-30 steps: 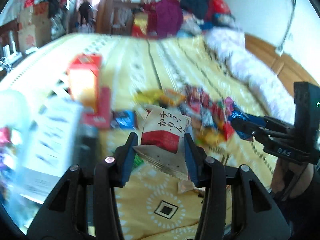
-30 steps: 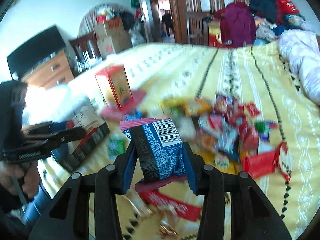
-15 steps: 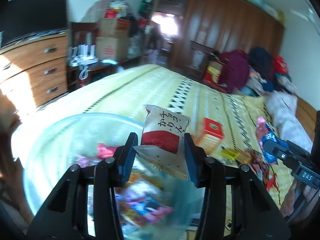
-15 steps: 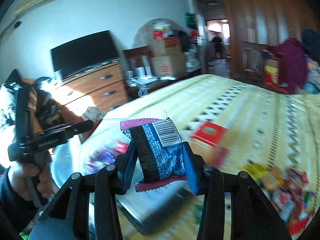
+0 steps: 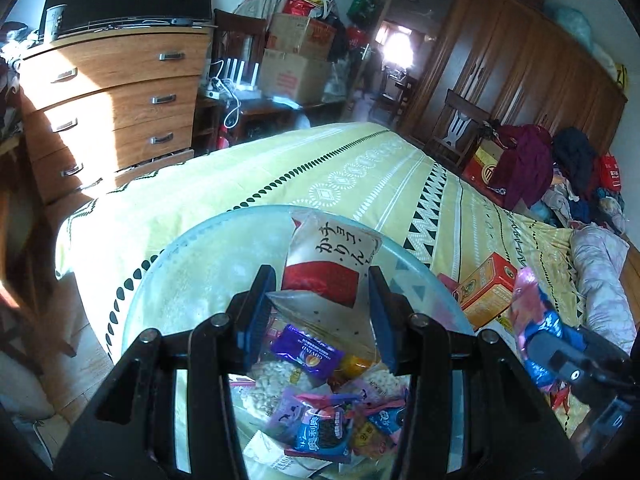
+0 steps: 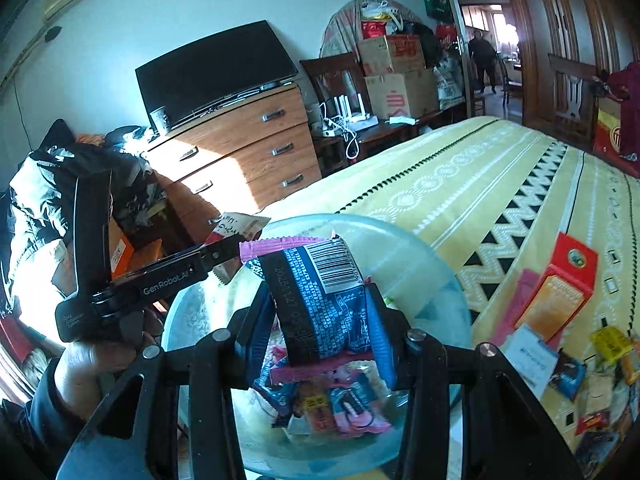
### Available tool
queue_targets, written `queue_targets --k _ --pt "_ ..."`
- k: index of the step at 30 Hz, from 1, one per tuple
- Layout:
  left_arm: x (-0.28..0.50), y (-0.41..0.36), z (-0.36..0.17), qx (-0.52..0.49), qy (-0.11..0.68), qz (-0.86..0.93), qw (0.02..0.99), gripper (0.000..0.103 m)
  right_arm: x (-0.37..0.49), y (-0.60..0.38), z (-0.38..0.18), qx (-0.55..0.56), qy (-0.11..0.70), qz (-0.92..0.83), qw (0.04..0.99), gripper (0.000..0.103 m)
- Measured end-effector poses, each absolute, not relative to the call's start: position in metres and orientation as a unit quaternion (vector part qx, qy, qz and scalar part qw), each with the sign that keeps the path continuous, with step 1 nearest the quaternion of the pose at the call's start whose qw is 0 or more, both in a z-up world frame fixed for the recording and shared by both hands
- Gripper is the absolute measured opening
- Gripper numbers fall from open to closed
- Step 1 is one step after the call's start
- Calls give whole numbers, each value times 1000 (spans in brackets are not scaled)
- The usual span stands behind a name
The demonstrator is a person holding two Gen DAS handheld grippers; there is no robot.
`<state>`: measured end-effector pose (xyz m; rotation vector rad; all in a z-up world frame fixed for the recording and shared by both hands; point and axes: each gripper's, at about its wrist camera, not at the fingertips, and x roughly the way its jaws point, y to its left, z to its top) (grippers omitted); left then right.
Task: Organize snacks
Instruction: 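Carry both packets over the clear bowl and open both tools to drop them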
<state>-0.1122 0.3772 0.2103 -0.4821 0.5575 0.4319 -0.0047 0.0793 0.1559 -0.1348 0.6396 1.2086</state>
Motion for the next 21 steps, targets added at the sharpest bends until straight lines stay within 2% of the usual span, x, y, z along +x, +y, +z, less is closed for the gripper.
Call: queue_targets --k 21 --pt "-115 386 204 -236 289 198 906 47 -2 87 149 -63 307 556 770 48"
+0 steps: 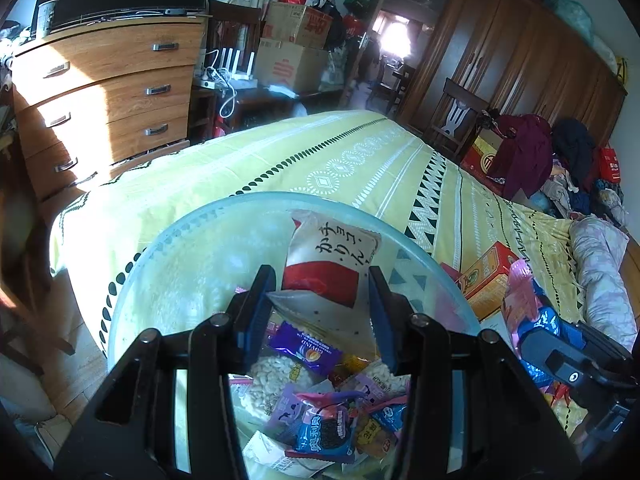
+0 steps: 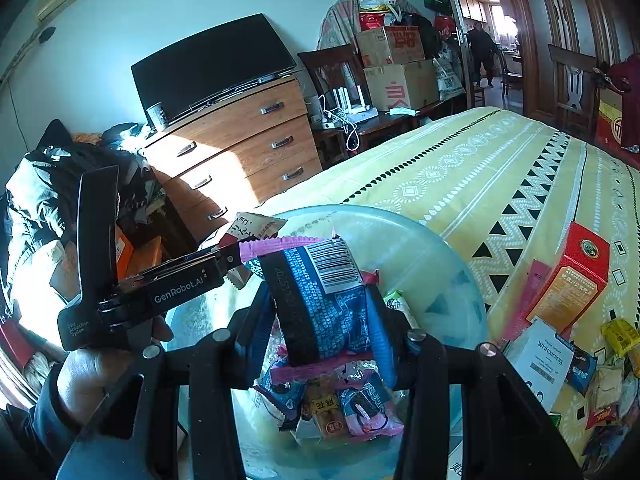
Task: Organize snacks
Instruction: 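Carry both packets over the clear bowl and open both tools to drop them, then grasp a green pea snack packet with the right tool while the left tool returns to the pile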
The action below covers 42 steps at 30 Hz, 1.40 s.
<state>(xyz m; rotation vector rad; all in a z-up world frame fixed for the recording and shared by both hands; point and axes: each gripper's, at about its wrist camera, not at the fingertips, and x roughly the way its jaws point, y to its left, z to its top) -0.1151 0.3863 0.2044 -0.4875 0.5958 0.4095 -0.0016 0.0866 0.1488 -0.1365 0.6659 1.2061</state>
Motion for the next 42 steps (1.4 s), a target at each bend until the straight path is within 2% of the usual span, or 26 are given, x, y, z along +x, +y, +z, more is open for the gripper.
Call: queue_targets --k 9,12,14,19,20,22,24,27,33,38,42 --pt "-114 392 197 -252 301 201 898 49 -8 97 146 -72 313 559 764 48" --pt "-115 396 194 -257 305 205 894 56 -6 100 146 -71 316 561 762 48" --pt "-115 397 193 -261 304 206 893 67 -5 101 144 -70 318 561 761 49" --pt "-115 396 194 -261 302 215 891 76 1 101 139 -60 327 561 758 50" --pt "-114 396 194 -260 302 217 891 79 2 101 139 -60 329 560 758 52" --pt "-114 395 194 -258 301 220 891 81 2 101 137 -60 328 561 758 66" --pt "-113 395 195 -256 300 224 891 82 1 99 138 -60 322 560 761 71" --pt "-112 394 195 -255 298 232 890 92 0 96 140 -62 314 558 765 83" --pt "-114 391 200 -256 287 243 891 93 -6 66 155 -50 267 552 788 85" --pt "-121 368 223 -236 248 229 911 93 -10 -13 159 -35 198 501 842 86" --pt "-119 340 239 -212 231 203 927 93 25 -99 116 -7 235 416 878 89"
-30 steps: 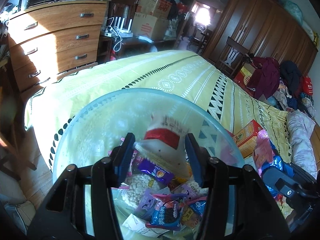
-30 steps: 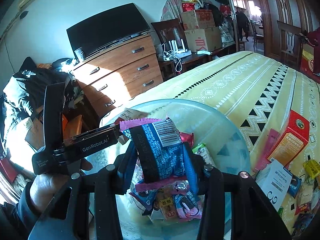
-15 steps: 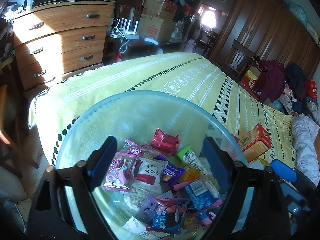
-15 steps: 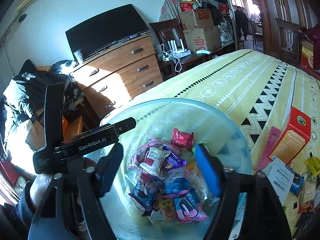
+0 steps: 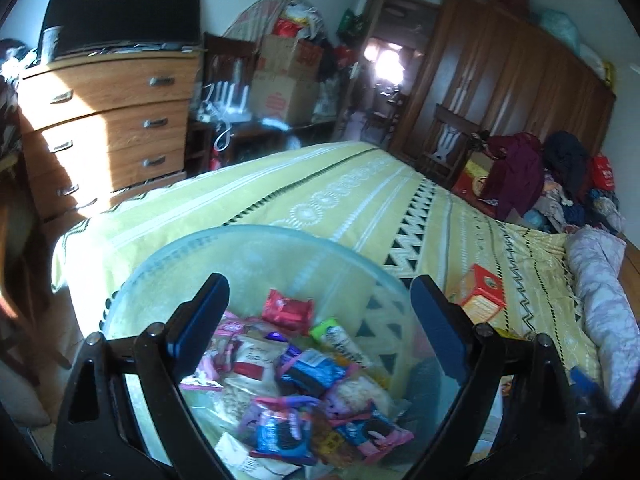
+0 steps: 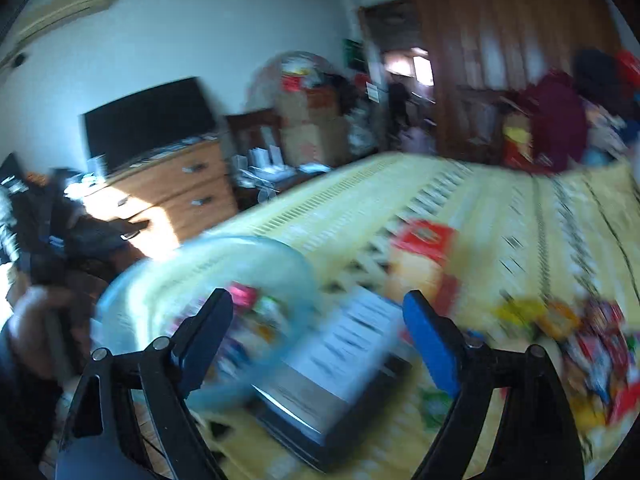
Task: Organize snacks
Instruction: 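Grasp a green pea snack packet with the right tool while the left tool returns to the pile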
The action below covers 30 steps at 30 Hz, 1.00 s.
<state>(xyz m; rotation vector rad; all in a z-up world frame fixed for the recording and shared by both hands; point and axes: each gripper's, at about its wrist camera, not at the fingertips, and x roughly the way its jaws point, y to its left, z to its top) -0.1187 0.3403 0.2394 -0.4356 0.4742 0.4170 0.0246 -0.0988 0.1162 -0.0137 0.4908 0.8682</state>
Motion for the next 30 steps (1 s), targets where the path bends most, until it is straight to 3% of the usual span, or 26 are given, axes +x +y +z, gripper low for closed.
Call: queue_targets --k 7,15,16,18,21,30 --pt "-105 296 251 -192 234 132 944 93 105 -150 -13 -18 411 345 844 89" --pt "-92 255 243 -157 261 81 949 93 154 -105 -66 -54 474 365 800 88" --pt "-91 251 240 -154 267 78 948 93 156 -101 -69 -58 476 361 800 87" --pt "-87 243 235 -152 277 68 946 93 160 -93 -81 -71 485 349 798 72" --pt "-85 226 229 -144 290 51 945 93 153 -95 -85 -93 472 327 813 50" --pt "-72 126 216 -94 334 -83 934 93 98 -198 -15 5 396 328 857 47"
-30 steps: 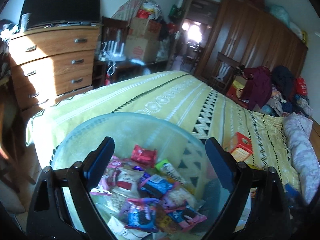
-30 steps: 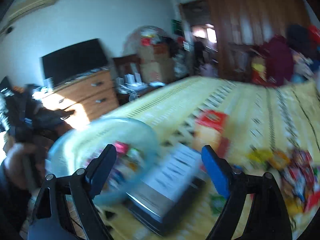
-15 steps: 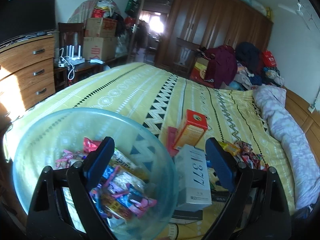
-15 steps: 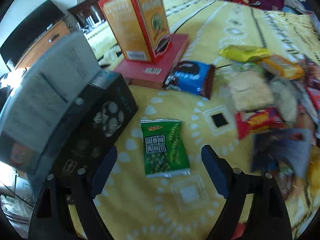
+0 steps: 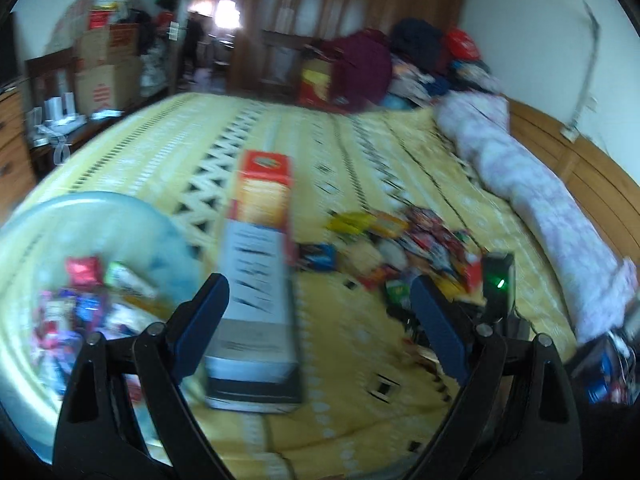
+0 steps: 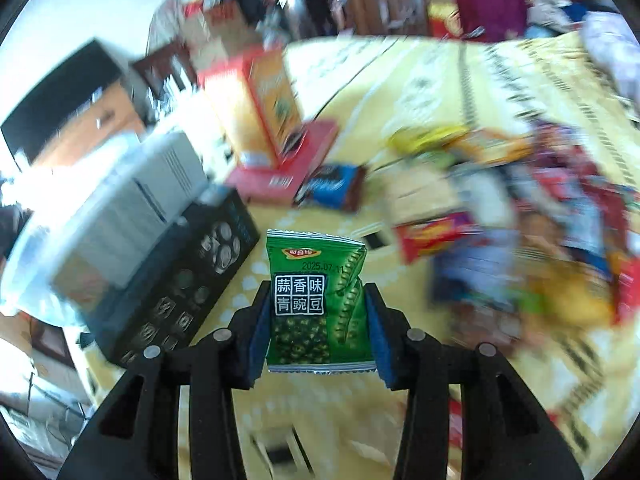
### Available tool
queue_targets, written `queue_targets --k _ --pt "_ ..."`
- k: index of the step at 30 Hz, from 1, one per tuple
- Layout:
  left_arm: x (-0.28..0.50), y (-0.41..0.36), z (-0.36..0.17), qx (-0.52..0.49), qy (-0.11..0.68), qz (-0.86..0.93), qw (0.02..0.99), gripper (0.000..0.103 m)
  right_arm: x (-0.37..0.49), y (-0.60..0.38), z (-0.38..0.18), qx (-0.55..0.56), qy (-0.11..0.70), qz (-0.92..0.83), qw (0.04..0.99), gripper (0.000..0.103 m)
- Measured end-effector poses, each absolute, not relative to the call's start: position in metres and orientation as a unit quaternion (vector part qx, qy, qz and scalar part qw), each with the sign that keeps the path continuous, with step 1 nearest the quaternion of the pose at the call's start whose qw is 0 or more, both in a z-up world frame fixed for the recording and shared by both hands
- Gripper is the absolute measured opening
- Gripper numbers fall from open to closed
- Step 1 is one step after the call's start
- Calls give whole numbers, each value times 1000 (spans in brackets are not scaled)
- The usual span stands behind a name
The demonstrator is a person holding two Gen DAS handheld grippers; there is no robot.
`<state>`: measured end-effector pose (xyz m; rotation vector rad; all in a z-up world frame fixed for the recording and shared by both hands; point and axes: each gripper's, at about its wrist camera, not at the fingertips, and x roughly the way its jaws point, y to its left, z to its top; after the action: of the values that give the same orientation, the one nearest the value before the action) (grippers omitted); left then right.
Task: Organize snacks
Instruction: 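Grasp a green pea snack packet with the right tool while the left tool returns to the pile, then grasp a gold wrapped snack with the left tool while the right tool holds the green packet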
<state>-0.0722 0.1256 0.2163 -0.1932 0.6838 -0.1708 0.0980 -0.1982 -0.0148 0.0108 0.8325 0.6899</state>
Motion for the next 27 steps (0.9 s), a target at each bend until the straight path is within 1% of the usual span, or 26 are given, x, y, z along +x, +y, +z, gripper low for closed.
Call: queue_targets --k 3,6,8,10,13,16,20,21,22,24,27 --pt "-60 85 189 -89 376 -144 911 91 80 -258 -2 28 388 295 873 47" --pt "-42 41 142 -71 448 -198 869 81 65 -316 -1 52 398 255 879 47" --pt "-31 16 109 -61 494 -217 840 69 56 -353 -7 67 408 233 880 48" --pt "-21 -5 79 -68 530 -224 815 66 48 -383 -15 86 419 215 878 48" --pt "-13 -36 59 -78 548 -251 794 66 43 -406 -24 99 428 202 875 48" --pt "-4 -62 37 -106 593 -292 743 65 41 -421 -34 112 433 200 872 48" --pt "4 -61 34 -91 586 -234 771 64 45 -424 -40 123 432 208 869 48" --pt "7 -53 36 -90 583 -205 781 64 46 -422 -42 125 432 211 868 48" --pt "7 -44 38 -75 576 -175 795 66 47 -422 -43 126 432 214 867 48" --pt "3 -27 44 -28 560 -109 821 64 48 -418 -45 129 430 220 866 48" --pt "-5 -11 53 -21 546 -73 835 64 46 -414 -47 133 428 229 864 48"
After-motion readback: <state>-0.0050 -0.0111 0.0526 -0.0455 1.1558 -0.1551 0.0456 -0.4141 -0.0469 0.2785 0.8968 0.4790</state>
